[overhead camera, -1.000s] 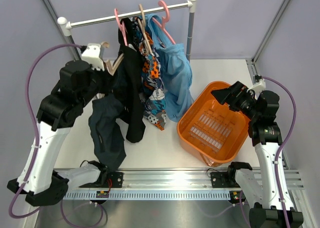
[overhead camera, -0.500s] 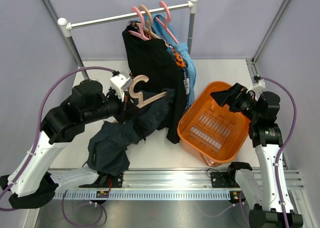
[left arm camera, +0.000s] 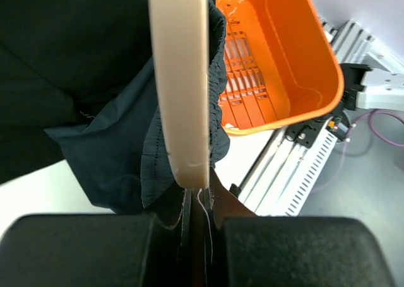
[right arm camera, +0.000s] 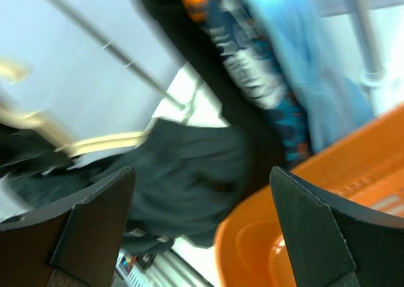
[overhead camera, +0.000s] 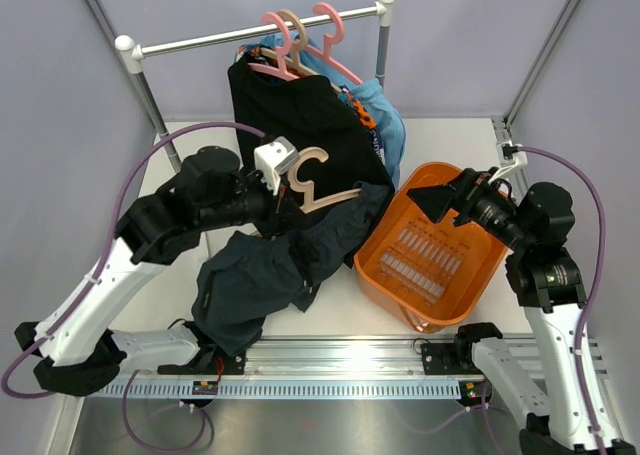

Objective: Remove the shorts from the hanger

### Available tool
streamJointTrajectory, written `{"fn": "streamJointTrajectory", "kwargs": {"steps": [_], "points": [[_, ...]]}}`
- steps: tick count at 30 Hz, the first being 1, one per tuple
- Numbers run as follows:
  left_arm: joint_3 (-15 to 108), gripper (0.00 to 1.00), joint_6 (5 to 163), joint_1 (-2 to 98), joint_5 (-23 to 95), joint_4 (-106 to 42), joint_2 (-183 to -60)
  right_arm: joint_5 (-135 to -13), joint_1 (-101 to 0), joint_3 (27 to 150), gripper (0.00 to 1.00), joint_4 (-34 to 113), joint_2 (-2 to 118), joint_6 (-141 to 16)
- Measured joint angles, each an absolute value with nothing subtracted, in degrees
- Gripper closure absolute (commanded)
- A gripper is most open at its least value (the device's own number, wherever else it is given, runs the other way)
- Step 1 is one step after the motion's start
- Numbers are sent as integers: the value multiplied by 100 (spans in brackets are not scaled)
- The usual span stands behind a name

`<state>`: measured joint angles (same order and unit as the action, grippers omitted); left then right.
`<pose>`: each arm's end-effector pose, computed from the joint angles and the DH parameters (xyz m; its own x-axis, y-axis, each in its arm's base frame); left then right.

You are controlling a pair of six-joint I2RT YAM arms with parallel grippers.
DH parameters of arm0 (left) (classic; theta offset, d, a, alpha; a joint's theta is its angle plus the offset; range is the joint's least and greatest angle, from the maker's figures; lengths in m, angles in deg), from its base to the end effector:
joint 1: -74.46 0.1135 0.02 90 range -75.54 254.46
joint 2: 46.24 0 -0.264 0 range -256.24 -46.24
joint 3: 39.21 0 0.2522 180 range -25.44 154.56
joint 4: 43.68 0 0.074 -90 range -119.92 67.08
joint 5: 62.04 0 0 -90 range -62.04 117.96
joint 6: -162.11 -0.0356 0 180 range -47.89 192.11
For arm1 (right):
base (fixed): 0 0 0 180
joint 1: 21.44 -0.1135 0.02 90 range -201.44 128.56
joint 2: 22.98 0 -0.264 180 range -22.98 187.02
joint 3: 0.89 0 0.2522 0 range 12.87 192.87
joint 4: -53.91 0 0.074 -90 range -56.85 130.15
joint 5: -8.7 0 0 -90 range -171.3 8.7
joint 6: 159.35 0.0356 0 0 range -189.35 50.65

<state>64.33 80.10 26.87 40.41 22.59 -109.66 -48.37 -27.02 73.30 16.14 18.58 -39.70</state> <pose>0.1241 -0.1472 0.4642 -0.4127 0.2506 -0.8757 0.8019 0.5559 -0.2189 0.1358 0.0327 0.4153 -0.3844 0.3796 -0.8415 -0.4951 0.6845 0.5350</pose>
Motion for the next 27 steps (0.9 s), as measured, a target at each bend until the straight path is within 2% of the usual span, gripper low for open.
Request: {"fn": "streamJointTrajectory", "kwargs": {"steps": [10,19,27], "points": [[7098,100,7920,2654,3947,2233,-11668,-6319,-4809,8128,3,1185,2688,-4110],[7465,100,7837,2507,3903,2303,-11733,-7521,-5336,8536,9,840,3600,-4130],[7465,100,7783,2477,3698,2290,-11764,-8015,-5513,8698,9,735,3626,-4110]]}}
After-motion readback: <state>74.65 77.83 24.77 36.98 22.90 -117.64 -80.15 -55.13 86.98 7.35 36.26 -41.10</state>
